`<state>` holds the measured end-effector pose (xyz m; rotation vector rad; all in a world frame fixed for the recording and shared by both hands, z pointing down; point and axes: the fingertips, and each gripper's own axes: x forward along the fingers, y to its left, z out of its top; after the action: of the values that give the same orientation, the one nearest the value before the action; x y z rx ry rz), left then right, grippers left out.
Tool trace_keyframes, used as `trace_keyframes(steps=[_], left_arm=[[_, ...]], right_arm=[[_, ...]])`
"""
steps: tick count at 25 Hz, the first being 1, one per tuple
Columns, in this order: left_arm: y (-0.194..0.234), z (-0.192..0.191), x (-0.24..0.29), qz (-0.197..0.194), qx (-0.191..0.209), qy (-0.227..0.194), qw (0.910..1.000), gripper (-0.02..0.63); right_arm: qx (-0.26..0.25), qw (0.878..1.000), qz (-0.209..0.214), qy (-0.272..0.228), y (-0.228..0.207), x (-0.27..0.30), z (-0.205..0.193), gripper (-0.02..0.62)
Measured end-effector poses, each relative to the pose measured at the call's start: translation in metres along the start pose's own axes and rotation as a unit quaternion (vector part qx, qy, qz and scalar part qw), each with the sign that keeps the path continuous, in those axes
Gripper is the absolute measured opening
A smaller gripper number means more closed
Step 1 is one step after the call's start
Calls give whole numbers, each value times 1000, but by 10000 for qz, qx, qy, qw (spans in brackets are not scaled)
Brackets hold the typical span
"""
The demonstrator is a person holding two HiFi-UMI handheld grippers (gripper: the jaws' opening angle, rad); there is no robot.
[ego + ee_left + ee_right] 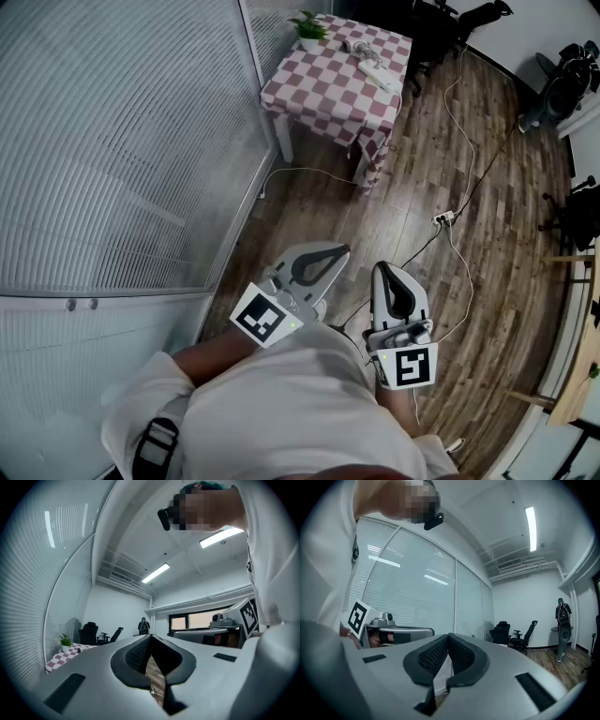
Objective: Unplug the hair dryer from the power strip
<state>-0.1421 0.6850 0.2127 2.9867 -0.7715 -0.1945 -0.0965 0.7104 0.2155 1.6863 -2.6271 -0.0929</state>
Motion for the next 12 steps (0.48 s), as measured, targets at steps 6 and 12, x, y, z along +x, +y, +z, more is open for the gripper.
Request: trace_keyframes(steps=[6,12], left_arm=[[4,2,5,40,7,4,10000,29],[-2,-3,15,83,8,19,10000,29]], right_arm=[[141,9998,-42,-111,-5,5,7,32],[175,9997,33,-177,-18,-1,3,34]])
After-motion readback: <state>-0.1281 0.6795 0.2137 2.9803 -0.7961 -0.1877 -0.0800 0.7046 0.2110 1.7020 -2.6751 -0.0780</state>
